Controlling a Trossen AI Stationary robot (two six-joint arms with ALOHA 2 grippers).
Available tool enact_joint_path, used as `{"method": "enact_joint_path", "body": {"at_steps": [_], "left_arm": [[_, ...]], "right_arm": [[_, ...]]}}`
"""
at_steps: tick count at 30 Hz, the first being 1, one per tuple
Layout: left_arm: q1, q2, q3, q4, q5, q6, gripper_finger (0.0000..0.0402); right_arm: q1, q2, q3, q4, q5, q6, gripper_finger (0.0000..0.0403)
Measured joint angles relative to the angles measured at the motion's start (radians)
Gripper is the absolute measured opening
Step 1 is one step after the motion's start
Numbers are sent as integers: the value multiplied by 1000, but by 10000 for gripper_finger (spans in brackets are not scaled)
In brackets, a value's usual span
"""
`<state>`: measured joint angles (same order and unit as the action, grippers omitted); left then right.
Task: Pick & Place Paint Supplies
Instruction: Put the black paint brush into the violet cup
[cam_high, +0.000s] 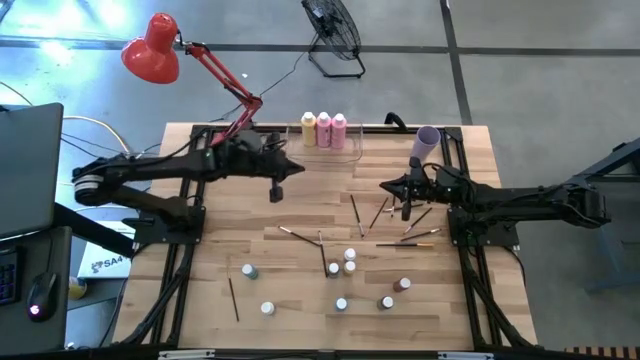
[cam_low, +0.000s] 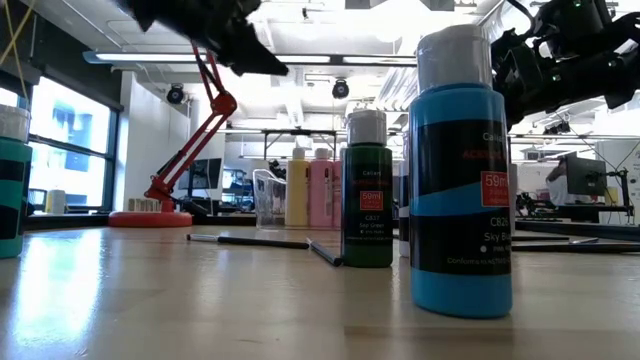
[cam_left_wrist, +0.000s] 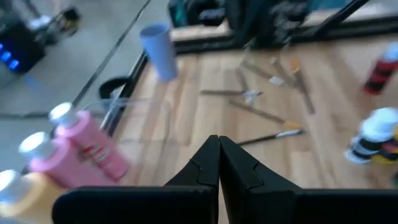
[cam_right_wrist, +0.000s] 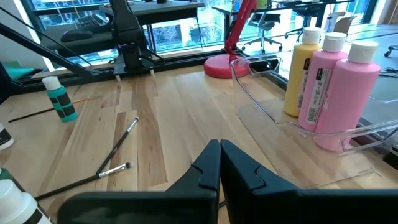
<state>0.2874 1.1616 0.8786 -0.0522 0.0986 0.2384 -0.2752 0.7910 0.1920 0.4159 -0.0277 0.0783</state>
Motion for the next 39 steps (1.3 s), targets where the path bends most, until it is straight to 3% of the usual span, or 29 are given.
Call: {"method": "enact_joint_path", "body": {"at_steps": [3, 9, 19, 26, 32, 39], "left_arm": [[0, -38, -83, 106, 78, -7, 0], [0, -54, -109, 101, 235, -8, 0], [0, -54, -110, 80, 232, -8, 0], [0, -52, -110, 79, 231, -11, 0], [0, -52, -110, 75, 209, -11, 0], [0, -52, -110, 74, 123, -11, 0]], "right_arm": [[0, 0, 0, 0, 0, -1, 2], [0, 0, 0, -1, -1, -3, 2], [0, 0, 0, 1, 2, -4, 2], [37, -29, 0, 142, 174, -4, 2], [119, -48, 0, 134, 288, -58, 2], [203, -49, 6, 149, 288, -134, 2]]}}
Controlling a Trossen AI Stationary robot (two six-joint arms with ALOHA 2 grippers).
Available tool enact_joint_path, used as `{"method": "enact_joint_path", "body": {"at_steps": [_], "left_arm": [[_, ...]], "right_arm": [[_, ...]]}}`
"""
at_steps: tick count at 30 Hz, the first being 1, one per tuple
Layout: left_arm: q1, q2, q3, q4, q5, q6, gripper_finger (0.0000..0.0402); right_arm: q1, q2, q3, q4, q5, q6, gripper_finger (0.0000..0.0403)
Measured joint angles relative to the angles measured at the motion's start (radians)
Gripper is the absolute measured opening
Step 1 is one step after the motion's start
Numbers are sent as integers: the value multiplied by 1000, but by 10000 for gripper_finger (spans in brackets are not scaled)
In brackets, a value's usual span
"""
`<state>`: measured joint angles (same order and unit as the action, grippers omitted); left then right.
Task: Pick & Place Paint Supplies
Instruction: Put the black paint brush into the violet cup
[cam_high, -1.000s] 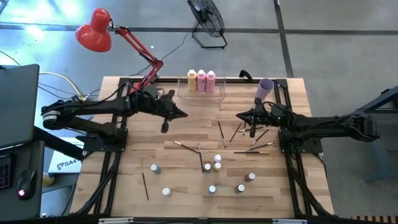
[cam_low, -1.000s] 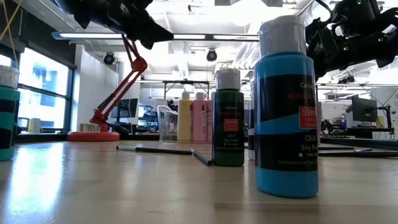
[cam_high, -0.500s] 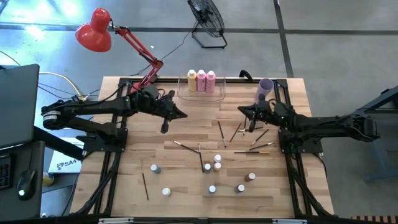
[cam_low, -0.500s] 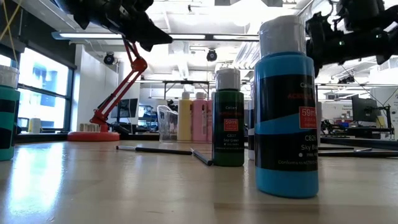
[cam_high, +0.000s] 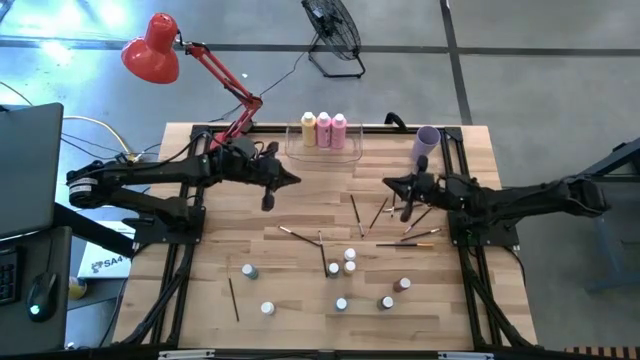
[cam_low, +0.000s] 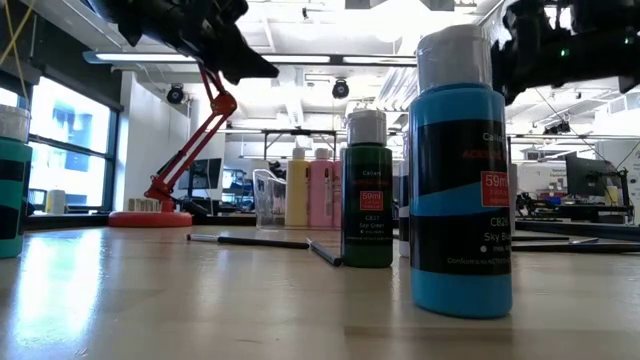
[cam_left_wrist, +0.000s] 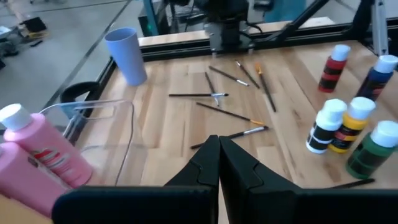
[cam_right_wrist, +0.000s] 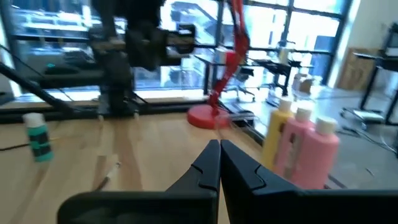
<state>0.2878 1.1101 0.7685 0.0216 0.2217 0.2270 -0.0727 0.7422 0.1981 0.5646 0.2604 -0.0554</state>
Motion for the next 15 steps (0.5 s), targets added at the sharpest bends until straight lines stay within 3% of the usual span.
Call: {"method": "enact_joint_path", "body": {"at_steps": [5, 11, 15], "left_arm": [[0, 0, 0, -15, -15, 0, 0], [0, 1, 0, -32, -15, 0, 0], [0, 1, 0, -49, -14, 0, 0]], "right_arm": [[72, 0, 74, -22, 19, -19, 2], [146, 0, 113, -111, 226, -21, 2], [166, 0, 113, -165, 234, -29, 2]]}}
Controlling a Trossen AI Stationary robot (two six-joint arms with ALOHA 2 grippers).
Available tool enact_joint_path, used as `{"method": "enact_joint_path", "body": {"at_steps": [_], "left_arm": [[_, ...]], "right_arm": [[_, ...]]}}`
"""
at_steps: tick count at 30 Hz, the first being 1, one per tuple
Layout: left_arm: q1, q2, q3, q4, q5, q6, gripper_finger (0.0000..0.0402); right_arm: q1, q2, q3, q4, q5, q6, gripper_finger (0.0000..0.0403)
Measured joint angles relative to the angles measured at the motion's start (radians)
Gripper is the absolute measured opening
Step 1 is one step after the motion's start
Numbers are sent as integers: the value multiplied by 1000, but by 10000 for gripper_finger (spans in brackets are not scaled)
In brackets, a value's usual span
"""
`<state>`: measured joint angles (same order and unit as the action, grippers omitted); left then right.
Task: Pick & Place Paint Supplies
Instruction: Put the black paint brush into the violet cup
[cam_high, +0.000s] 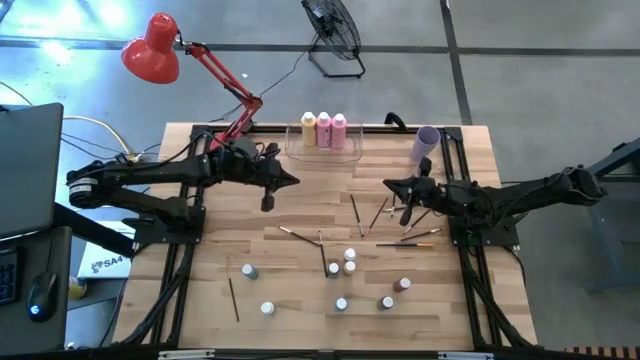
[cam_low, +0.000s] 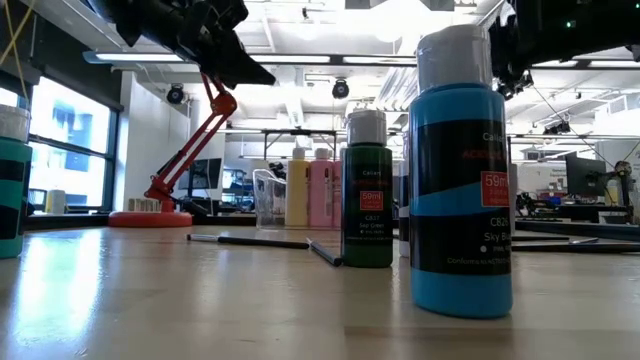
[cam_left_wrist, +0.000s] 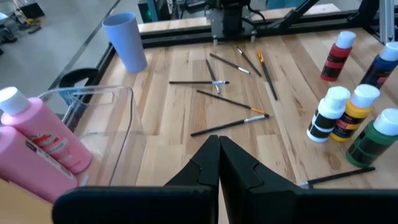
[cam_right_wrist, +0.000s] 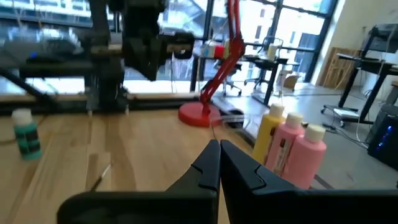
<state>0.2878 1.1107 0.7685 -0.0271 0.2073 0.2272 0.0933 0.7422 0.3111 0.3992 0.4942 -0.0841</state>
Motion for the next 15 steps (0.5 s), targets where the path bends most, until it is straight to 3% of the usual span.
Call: {"method": "enact_joint_path", "body": {"at_steps": [12, 15], "left_arm": [[0, 0, 0, -19, 1, -13, 0], [0, 0, 0, -43, 2, -54, 0]], "right_arm": [[-1, 0, 0, -60, 2, 39, 2], [-2, 0, 0, -60, 5, 125, 2]]}}
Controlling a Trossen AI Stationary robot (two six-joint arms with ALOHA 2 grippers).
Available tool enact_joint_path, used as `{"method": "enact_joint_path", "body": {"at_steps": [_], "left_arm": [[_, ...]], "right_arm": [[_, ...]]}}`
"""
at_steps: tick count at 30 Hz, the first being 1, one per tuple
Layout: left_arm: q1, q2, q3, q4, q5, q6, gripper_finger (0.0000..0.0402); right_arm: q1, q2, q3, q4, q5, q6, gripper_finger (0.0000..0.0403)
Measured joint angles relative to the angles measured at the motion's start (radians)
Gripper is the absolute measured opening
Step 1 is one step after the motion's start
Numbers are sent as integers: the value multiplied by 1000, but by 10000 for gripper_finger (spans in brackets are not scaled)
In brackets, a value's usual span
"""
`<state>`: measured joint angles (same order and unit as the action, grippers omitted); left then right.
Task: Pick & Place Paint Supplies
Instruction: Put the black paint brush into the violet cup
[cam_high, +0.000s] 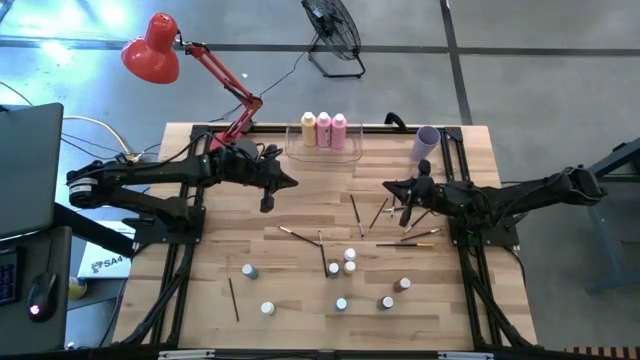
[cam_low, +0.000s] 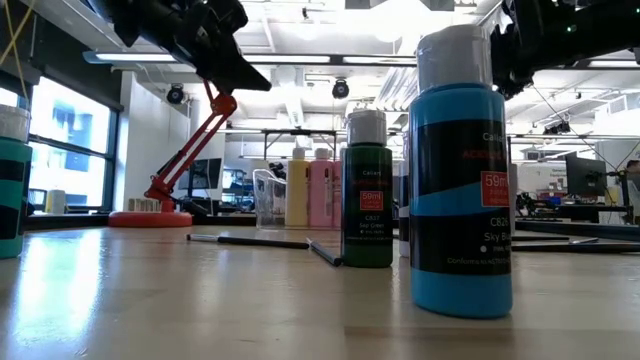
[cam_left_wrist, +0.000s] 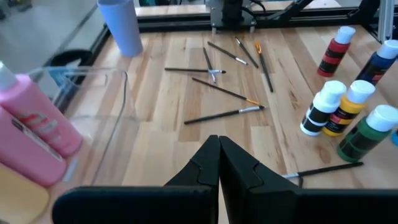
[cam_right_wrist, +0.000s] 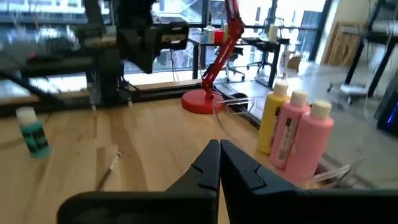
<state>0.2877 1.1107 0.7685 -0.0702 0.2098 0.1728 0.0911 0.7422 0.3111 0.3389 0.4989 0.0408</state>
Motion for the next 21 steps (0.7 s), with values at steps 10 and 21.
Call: {"method": "enact_joint_path", "body": {"at_steps": [10, 21], "left_arm": [[0, 0, 0, -18, 0, -23, 0], [0, 0, 1, 16, -11, -16, 0]], "right_arm": [[1, 0, 0, -22, 26, 85, 2], [1, 0, 0, -22, 19, 42, 2]]}}
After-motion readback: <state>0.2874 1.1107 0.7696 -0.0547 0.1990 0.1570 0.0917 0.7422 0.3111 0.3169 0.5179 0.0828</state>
